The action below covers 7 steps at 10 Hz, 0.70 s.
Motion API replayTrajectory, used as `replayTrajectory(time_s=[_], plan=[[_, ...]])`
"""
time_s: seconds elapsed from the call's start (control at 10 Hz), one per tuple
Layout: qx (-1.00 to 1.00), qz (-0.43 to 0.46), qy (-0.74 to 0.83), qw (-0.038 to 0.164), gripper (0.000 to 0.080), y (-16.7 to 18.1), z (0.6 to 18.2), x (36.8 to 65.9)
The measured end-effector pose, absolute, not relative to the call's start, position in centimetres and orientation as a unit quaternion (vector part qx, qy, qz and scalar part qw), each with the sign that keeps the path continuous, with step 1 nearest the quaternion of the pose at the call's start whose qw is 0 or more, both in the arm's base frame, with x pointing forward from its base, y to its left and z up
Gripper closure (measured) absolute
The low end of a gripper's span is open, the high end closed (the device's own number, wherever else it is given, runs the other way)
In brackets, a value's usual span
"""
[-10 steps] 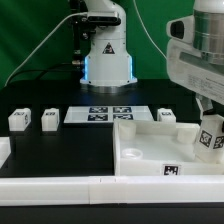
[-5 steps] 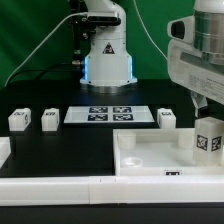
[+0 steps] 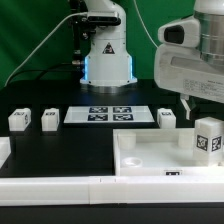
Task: Assemble one leg
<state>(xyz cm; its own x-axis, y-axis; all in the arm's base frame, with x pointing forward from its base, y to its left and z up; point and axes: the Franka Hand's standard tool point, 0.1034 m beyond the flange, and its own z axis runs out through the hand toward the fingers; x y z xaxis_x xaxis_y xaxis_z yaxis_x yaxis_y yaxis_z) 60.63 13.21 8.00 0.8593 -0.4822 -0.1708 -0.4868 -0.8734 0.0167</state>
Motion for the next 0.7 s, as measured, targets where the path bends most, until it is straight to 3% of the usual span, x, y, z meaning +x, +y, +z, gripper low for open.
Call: replayTrajectory(time_s=[0.4, 0.7], plan=[[-0.995, 0.08, 0.052, 0.03, 0.0151, 13.1, 8.0, 60.7], [-0.979, 0.069, -0.188, 0.028, 0.0151, 12.1, 8.1, 61.1]])
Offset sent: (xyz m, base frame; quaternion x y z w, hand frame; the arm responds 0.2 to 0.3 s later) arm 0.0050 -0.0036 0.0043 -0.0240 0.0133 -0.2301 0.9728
